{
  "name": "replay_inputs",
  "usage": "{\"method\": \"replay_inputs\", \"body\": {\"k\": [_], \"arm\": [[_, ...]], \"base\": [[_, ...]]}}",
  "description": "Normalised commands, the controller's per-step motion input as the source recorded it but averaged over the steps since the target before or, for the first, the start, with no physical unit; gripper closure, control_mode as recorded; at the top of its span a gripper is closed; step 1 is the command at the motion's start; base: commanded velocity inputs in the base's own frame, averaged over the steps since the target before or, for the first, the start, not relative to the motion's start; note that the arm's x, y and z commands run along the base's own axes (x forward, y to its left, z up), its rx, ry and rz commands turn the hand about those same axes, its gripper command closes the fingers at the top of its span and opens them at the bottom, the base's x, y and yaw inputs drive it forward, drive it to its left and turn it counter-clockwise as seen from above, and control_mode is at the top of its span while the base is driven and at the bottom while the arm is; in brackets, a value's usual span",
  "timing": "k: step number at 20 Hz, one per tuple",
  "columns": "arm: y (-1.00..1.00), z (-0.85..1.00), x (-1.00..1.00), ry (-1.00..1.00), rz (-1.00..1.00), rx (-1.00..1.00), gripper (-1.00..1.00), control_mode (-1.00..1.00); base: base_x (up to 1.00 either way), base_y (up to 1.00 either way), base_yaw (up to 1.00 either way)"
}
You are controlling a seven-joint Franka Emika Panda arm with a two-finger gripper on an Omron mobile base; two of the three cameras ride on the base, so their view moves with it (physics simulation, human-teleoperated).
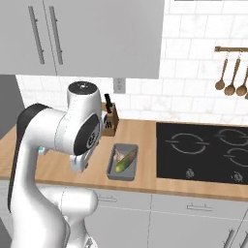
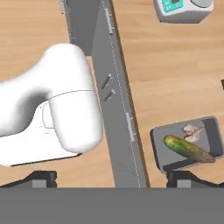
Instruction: Take the meat container that has the chicken drumstick and place it on the second highest rack of the freezer. Then take the vegetable container that has the garlic and cucumber and place it on the highest rack of the freezer.
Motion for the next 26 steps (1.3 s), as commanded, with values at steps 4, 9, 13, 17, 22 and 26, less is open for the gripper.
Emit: {"method": "replay_inputs", "body": {"k": [4,9,13,17,22,26], "arm": [[-0.62,-0.57,0.47,0.03,0.45,0.01,-1.0,-1.0],[-0.22,-0.53,0.44,0.0,0.31,0.0,-1.0,-1.0],[0.08,-0.7,0.49,0.01,0.08,-0.03,-1.0,-1.0],[0.17,-0.78,0.54,0.03,0.0,-0.06,-1.0,-1.0],[-0.01,-0.81,0.41,0.02,0.0,-0.04,-1.0,-1.0],[-0.07,-0.75,0.34,0.0,0.0,0.0,-1.0,-1.0]], "base": [[0.0,0.0,0.0],[0.0,0.0,0.0],[0.0,0.0,0.0],[0.0,0.0,0.0],[0.0,0.0,0.0],[0.0,0.0,0.0]]}}
